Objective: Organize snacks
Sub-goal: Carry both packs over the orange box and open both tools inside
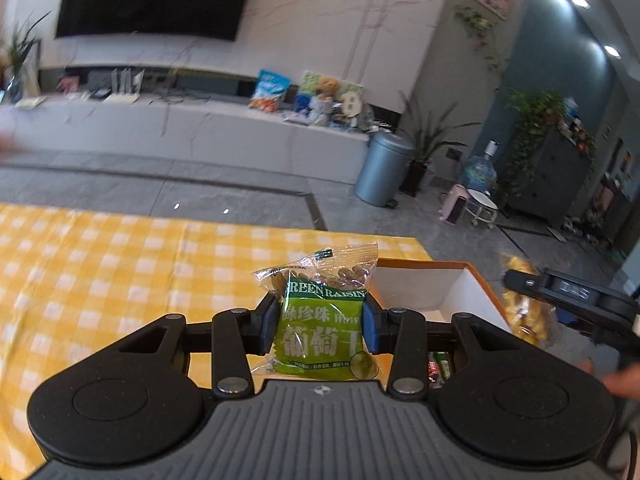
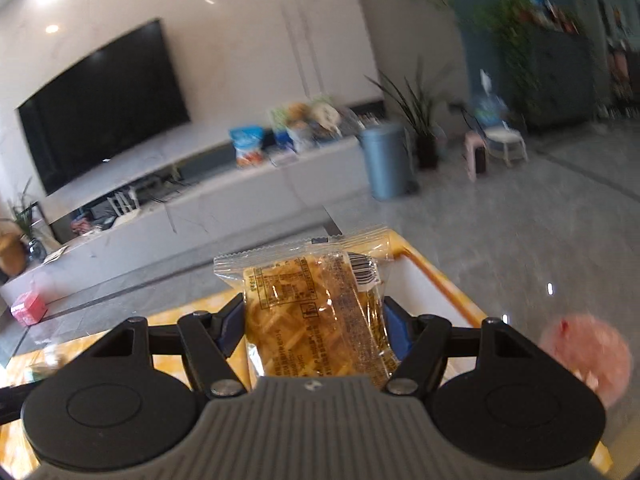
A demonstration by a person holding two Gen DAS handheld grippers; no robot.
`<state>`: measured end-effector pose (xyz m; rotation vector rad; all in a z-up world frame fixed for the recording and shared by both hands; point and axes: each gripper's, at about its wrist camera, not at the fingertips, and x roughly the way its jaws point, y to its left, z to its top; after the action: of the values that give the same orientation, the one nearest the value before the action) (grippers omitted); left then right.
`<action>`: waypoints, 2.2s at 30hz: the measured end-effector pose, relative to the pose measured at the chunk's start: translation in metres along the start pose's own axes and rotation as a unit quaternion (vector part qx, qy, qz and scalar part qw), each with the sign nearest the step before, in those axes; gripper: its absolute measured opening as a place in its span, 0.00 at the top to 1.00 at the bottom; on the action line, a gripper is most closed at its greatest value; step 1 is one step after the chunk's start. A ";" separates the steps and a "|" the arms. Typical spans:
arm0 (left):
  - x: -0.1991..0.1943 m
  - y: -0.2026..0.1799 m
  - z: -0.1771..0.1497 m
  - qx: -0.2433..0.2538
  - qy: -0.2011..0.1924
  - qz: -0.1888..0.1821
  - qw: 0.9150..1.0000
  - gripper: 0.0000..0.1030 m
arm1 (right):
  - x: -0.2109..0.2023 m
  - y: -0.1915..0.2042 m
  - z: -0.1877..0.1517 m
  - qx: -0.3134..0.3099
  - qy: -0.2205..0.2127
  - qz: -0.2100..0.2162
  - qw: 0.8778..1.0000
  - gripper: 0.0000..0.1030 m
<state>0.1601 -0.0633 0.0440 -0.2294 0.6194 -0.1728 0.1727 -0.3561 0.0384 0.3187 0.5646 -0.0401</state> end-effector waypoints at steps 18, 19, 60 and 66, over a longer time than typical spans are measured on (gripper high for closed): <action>0.029 -0.031 -0.026 0.056 0.017 -0.025 0.998 0.55 | 0.168 -0.004 0.012 -0.201 0.152 -0.104 0.962 0.33; 0.029 -0.032 -0.027 0.056 0.018 -0.024 0.998 0.55 | 0.172 -0.004 0.012 -0.200 0.152 -0.104 0.962 0.29; 0.108 -0.128 -0.067 0.148 0.116 -0.076 0.979 0.55 | -0.019 -0.078 -0.049 0.114 0.001 -0.051 0.992 0.06; 0.131 -0.141 -0.078 0.161 0.142 -0.075 0.974 0.55 | -0.015 -0.083 -0.051 0.118 0.012 -0.059 0.991 0.06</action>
<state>0.2059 -0.2410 -0.0531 0.0655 0.8469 -0.4533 0.1234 -0.4197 -0.0184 0.5152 0.6042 -0.2188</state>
